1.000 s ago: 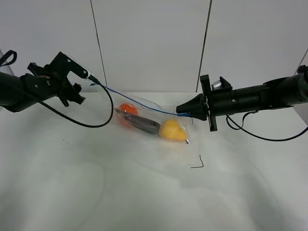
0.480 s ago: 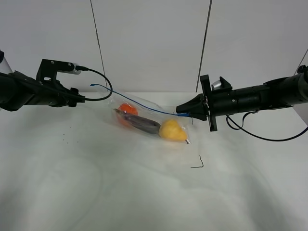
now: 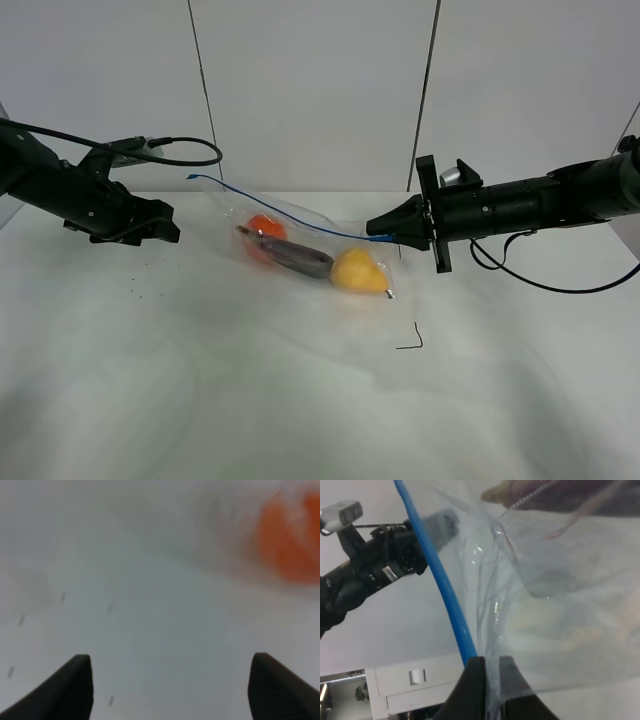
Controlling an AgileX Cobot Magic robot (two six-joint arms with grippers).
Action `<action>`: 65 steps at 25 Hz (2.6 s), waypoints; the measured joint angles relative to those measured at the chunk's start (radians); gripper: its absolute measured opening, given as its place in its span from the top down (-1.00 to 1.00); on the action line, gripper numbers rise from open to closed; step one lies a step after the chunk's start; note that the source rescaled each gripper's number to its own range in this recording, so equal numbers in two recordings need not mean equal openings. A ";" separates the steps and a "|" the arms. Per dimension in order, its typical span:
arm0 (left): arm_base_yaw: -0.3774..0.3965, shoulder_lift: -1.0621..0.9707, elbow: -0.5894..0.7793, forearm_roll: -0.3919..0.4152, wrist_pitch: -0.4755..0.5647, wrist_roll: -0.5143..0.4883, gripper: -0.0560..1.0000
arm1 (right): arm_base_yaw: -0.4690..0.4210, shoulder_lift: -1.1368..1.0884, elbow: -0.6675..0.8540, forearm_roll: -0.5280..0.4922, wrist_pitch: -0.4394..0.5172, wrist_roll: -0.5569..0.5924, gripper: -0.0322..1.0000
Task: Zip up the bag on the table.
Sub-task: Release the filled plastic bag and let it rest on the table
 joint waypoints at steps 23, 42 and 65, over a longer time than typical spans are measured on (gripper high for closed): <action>0.000 0.001 -0.247 0.415 0.766 -0.519 -0.92 | 0.000 0.000 0.000 0.000 0.000 -0.002 0.94; 0.000 -0.318 0.023 0.538 0.766 -0.581 -0.92 | 0.000 0.000 0.000 0.000 0.000 -0.003 0.94; 0.000 -1.422 0.627 0.504 0.637 -0.518 -0.92 | 0.000 0.000 0.000 0.000 0.000 -0.003 0.94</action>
